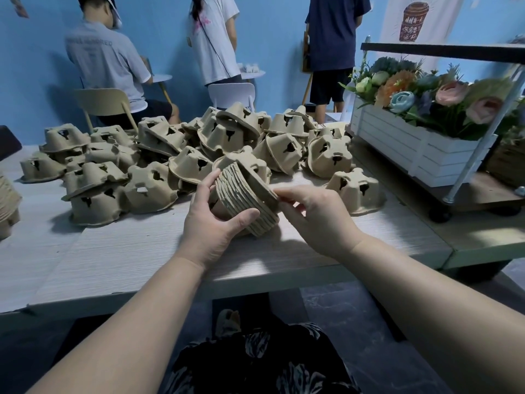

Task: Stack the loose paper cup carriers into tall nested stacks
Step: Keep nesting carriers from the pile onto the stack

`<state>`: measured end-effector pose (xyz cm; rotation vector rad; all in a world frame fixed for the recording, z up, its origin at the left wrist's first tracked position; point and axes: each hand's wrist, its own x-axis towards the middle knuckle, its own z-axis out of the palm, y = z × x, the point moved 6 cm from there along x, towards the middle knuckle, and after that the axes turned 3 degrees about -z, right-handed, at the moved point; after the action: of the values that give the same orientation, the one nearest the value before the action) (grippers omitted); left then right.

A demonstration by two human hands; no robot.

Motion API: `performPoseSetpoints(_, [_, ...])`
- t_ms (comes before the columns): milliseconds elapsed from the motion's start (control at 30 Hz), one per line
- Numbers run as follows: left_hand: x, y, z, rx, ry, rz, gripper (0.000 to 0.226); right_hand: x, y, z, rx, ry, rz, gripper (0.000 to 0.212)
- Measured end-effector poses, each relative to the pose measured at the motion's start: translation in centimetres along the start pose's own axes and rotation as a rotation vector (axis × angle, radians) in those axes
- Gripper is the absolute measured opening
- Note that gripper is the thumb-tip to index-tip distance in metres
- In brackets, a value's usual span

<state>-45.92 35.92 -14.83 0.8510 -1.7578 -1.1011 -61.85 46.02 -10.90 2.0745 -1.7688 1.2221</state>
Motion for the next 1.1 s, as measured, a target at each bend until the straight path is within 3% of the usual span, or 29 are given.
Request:
performPoseSetpoints(333, [-0.4, 0.7, 0.3, 0.000, -0.025, 0.012, 0.109, -0.6, -0.6, 0.2, 0.070, -0.081, 0.037, 0.024])
performPoseSetpoints(433, [-0.4, 0.7, 0.4, -0.005, -0.037, 0.018, 0.107, -1.1, 0.6, -1.3, 0.032, -0.026, 0.091, 0.028])
performPoseSetpoints(567, [-0.5, 0.8, 0.7, -0.016, -0.056, 0.013, 0.103, -1.3, 5.2, -4.5, -0.296, 0.043, 0.305, 0.037])
performPoseSetpoints(733, [-0.7, 1.4, 2.3, 0.009, -0.094, 0.024, 0.091, -2.5, 10.5, -5.5, -0.420, -0.113, 0.583, 0.060])
performPoseSetpoints(933, [-0.8, 1.6, 3.4, -0.012, -0.101, 0.042, 0.091, -3.0, 9.6, -5.3, -0.246, -0.085, 0.483, 0.040])
performPoseSetpoints(1100, [-1.0, 1.6, 3.4, -0.025, -0.099, 0.052, 0.091, -3.4, 10.0, -6.2, -0.286, -0.007, 0.544, 0.068])
